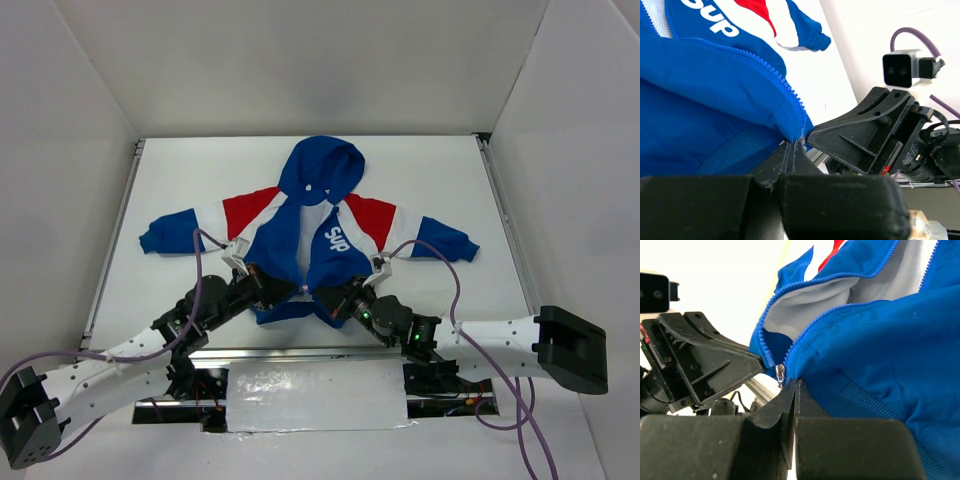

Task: Zip up the jacket

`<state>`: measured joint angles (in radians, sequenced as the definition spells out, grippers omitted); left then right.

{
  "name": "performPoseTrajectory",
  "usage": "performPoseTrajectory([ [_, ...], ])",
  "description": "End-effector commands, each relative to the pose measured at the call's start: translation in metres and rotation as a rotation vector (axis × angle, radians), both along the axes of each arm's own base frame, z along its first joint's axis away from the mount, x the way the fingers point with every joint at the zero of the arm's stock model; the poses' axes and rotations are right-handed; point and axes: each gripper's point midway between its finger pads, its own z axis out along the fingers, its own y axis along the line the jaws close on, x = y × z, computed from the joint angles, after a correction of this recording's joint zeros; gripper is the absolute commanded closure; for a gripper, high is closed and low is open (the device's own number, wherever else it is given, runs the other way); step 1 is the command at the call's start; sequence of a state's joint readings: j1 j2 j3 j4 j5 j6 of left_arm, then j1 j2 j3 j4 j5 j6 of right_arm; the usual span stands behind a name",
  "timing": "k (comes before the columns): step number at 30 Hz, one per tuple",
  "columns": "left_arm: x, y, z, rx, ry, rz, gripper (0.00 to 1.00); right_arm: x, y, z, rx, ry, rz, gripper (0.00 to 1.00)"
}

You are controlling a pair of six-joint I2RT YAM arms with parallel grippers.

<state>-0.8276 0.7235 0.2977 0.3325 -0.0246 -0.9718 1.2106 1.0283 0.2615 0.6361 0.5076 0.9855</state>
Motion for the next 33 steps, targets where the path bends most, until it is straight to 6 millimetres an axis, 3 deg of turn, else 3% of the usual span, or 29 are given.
performPoseTrajectory([
  [1,0.004,-0.002,0.042,-0.073,-0.081,0.01,1.0,0.003,0.003,0.029,0.081,-0.05,-0.002,1.0],
  [33,0.003,-0.008,0.029,-0.064,-0.046,-0.013,1.0,0.007,-0.002,0.039,0.094,-0.082,-0.033,1.0],
])
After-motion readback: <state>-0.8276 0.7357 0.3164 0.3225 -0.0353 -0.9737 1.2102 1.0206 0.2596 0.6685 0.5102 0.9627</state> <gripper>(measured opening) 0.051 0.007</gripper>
